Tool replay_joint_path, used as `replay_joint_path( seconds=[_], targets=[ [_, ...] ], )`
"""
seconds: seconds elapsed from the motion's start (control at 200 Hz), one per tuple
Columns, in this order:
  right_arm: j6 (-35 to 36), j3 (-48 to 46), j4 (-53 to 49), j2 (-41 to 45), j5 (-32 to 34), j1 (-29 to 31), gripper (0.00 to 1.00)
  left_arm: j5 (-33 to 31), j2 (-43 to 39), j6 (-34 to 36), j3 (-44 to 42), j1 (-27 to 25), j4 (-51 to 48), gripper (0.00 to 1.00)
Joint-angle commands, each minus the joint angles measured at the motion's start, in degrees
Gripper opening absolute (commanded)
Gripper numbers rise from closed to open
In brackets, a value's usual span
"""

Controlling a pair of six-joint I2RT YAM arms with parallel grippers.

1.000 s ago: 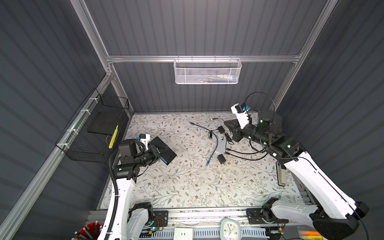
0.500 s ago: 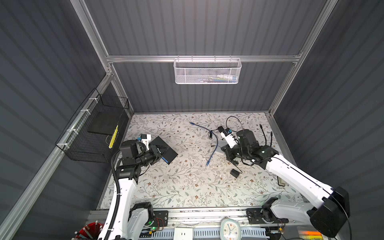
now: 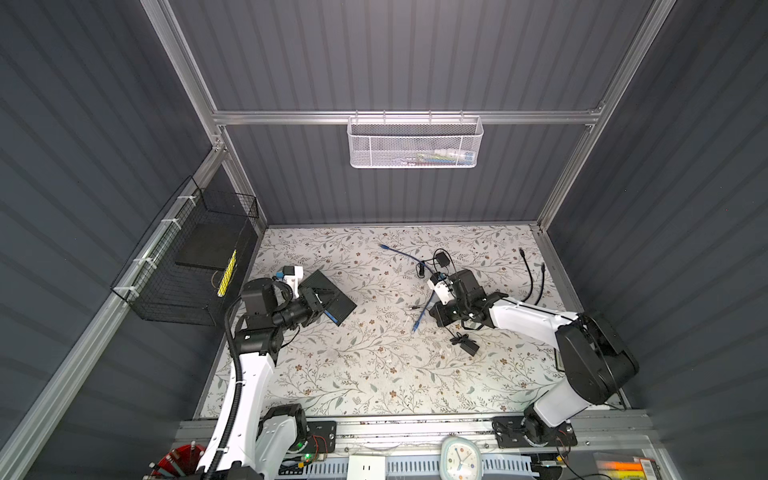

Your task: Insert the plug into the switch port

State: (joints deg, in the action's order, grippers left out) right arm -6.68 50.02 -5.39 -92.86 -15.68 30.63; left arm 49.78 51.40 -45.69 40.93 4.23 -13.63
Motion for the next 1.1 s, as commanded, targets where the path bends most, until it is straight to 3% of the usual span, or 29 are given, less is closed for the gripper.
replay_joint_path(
  seconds=[0.0,0.105,0.32,0.495,0.805,1.095],
  targets=[
    [-1.2,-1.2,3.3,0.1,-0.2,-0.2,0.00,1.6,-0.6,-0.2,-0.5,0.4,2.0,0.09],
    [-1.3,-1.8,3.6,0.2,0.4,-0.3,0.00,1.8,-0.6,-0.2,-0.6,0.4,2.0,0.10],
    [-2.2,-2.2,3.6,-1.3,1.0,-0.3,0.17,1.8,-0.9,-0.3,-0.8,0.4,1.8,0.10],
    [-1.1,-2.8,2.4,-1.0,0.8,-0.1,0.24,1.6,-1.2,0.1,-0.9,0.4,1.2,0.11],
    [9.9,1.9,-6.4,6.4,6.1,4.1,0.34,1.3,-2.1,0.3,-1.3,0.4,0.6,0.12],
    [20.5,10.2,-12.3,0.8,8.0,7.8,0.39,1.1,-3.1,0.4,-1.7,0.4,-0.1,0.12]
  ],
)
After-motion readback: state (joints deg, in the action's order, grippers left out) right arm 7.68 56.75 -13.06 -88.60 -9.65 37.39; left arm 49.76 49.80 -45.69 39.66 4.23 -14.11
